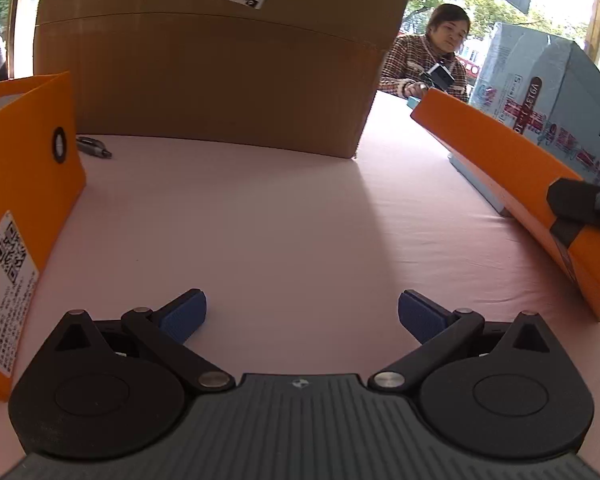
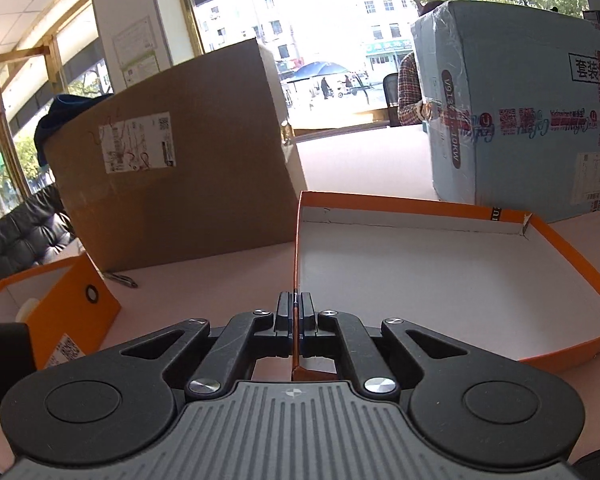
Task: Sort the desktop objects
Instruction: 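Close the right gripper on the edge of the orange MIUZI lid, then lift the lid with the right gripper and lay it flat on the table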
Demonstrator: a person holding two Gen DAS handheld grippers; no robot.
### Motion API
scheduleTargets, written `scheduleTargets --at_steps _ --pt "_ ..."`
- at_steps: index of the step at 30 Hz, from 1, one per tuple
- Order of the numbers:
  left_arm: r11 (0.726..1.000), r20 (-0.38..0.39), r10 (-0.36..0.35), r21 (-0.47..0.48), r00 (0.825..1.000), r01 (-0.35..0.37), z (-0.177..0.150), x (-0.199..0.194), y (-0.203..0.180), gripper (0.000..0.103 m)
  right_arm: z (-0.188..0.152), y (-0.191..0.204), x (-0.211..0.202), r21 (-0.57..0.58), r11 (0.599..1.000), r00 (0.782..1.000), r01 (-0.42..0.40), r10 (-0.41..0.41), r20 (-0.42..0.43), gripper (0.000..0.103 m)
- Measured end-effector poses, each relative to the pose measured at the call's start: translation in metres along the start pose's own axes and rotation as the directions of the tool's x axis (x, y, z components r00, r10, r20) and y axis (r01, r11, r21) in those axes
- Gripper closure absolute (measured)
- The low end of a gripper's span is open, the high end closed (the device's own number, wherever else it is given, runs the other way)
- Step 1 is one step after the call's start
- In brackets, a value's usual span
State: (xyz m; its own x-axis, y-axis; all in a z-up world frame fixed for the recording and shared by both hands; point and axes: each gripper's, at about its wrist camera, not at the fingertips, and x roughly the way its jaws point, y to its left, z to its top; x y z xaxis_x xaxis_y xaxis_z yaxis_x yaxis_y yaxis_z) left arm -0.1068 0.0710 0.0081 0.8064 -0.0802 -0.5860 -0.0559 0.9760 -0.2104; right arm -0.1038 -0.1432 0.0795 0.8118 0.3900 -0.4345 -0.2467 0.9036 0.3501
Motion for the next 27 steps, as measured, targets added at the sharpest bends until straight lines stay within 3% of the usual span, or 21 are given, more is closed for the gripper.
scheduleTargets --at_steps 8,11,16,18,21,23,27 --pt "1.0 0.046 -0.008 0.026 0.999 0.007 -0.014 -0.039 0.01 0.0 0.009 0.062 -0.019 0.014 0.992 0.991 -0.122 0.12 0.063 0.1" --pt "1.0 0.131 -0.006 0.019 0.991 0.004 -0.013 -0.062 0.018 0.0 0.013 0.079 -0.032 0.047 0.978 0.977 -0.201 0.197 0.076 0.1" --pt "0.999 0.362 0.029 0.033 0.932 -0.044 0.0 -0.118 0.028 0.0 0.018 0.107 -0.056 0.055 0.936 0.936 -0.349 0.345 0.073 0.1" --pt "0.995 0.431 0.055 0.051 0.901 -0.085 0.006 -0.138 0.031 0.0 0.023 0.116 -0.065 0.077 0.913 0.914 -0.401 0.394 0.092 0.099" --pt "0.993 0.501 0.036 0.075 0.865 -0.085 0.016 -0.166 0.036 0.0 0.035 0.12 -0.079 0.1 0.868 0.871 -0.486 0.47 0.144 0.099" --pt "0.993 0.518 0.026 0.086 0.855 -0.083 0.024 -0.179 0.037 0.0 0.04 0.116 -0.084 0.151 0.841 0.853 -0.519 0.497 0.161 0.098" --pt "0.993 0.519 0.027 0.082 0.854 -0.081 0.039 -0.194 0.03 0.0 0.047 0.1 -0.083 0.335 0.765 0.834 -0.55 0.519 0.186 0.098"
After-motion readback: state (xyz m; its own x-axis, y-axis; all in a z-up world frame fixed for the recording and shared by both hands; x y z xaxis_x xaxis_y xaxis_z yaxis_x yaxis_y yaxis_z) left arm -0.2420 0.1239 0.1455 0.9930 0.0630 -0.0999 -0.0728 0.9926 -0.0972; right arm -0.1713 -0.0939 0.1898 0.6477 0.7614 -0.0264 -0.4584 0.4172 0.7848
